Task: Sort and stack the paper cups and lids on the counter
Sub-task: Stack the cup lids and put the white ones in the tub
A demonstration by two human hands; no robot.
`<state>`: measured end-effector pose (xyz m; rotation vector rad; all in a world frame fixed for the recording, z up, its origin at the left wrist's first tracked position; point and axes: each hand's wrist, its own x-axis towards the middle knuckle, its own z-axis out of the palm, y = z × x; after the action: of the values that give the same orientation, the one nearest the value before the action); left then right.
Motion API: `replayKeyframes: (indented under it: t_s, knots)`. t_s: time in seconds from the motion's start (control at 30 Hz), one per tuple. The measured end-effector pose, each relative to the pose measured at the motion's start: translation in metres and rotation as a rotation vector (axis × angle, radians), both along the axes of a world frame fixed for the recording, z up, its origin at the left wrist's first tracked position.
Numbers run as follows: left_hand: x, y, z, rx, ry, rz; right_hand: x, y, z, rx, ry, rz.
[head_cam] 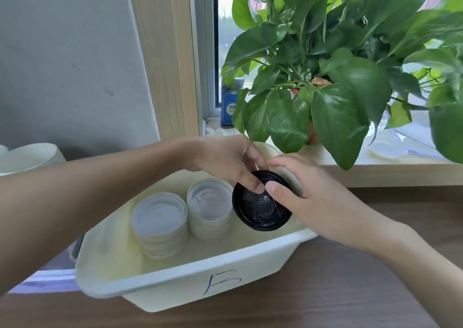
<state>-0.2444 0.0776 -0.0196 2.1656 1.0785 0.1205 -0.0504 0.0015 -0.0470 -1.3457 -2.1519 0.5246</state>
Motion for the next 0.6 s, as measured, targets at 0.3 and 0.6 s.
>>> replayKeyframes:
  t_s: [0.3,0.6]
  knots:
    - [0.010,0.005,-0.021,-0.059,0.067,-0.091,0.001,-0.005,0.001,-0.010,-0.035,-0.003]
    - [0.016,0.007,-0.041,-0.007,0.211,-0.147,0.007,-0.009,-0.006,0.030,0.020,-0.071]
